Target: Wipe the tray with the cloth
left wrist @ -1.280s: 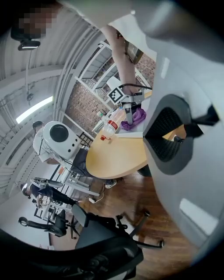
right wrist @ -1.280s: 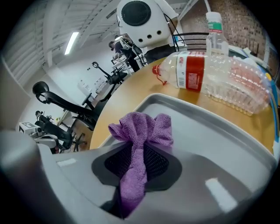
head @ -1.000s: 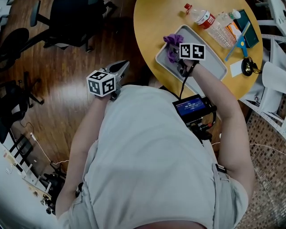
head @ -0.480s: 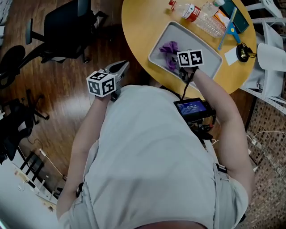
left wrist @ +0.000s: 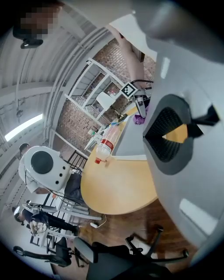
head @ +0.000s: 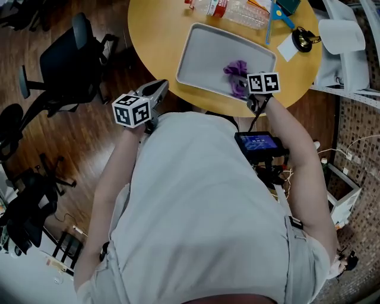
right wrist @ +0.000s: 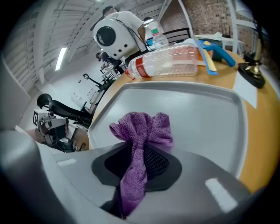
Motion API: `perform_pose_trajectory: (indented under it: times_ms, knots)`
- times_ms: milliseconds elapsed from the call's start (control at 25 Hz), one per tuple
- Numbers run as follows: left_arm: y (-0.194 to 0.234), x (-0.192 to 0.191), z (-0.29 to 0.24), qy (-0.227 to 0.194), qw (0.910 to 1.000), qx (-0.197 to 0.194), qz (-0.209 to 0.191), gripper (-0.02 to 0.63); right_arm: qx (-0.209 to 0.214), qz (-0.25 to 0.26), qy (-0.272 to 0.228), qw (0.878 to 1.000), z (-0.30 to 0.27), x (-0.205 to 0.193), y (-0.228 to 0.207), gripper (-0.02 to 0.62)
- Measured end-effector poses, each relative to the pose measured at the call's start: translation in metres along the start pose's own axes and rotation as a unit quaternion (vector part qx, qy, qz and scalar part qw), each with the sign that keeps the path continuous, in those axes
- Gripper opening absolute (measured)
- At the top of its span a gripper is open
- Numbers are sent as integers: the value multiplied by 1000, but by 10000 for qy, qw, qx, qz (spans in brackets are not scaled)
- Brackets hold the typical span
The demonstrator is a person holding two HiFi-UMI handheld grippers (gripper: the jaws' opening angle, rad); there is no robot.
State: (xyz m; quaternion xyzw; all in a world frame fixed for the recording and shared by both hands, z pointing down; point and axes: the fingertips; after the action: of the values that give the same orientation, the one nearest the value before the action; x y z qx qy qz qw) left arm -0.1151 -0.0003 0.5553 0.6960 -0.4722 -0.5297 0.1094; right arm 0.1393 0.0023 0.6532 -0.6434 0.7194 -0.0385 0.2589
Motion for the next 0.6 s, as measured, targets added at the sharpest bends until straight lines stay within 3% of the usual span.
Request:
perform_pose_trajectory:
  times_ms: [280,600]
  knots:
    - [-17,6,-24,207,9992,-285,-208,0,-451,-682,-190,9965,39,-37,-62,78]
    - [-19,7,-30,281,9988,-334,-238,0,-629,-970,-414,9924,56,-52,-89,77]
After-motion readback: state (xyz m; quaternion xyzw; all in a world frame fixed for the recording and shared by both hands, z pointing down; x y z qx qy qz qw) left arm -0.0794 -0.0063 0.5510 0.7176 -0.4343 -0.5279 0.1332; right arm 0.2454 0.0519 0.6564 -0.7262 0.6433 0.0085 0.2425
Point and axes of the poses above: the fingertips, and each gripper's own axes: z backward along the fingers, y to its left, x out of its top, and after that the axes turned 5 degrees about -x, right-handed
